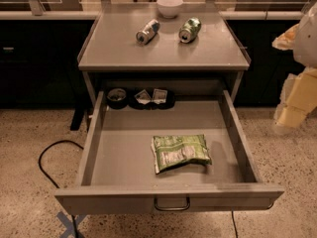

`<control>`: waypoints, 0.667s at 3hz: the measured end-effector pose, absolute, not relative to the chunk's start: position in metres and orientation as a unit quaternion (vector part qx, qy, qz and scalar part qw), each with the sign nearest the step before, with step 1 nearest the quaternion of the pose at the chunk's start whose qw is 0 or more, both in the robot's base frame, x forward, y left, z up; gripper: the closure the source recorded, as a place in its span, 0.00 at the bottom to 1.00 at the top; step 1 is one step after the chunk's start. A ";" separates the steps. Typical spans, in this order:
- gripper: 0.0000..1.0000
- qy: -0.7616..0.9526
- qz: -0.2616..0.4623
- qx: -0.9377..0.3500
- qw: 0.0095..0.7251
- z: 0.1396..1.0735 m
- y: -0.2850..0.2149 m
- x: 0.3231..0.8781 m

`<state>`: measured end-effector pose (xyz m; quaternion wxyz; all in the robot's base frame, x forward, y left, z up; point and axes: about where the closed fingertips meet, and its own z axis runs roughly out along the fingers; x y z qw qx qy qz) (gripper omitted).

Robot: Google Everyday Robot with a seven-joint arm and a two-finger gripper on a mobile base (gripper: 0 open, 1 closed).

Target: Pick green jalapeno chip bag from top drawer and place on counter

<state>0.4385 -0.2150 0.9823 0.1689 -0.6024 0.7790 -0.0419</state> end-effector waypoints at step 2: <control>0.00 0.780 -0.034 -0.600 0.177 0.973 -0.210 0.439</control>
Offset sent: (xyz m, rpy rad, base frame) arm 0.0030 0.0125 -0.0297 0.0632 0.0069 -0.0049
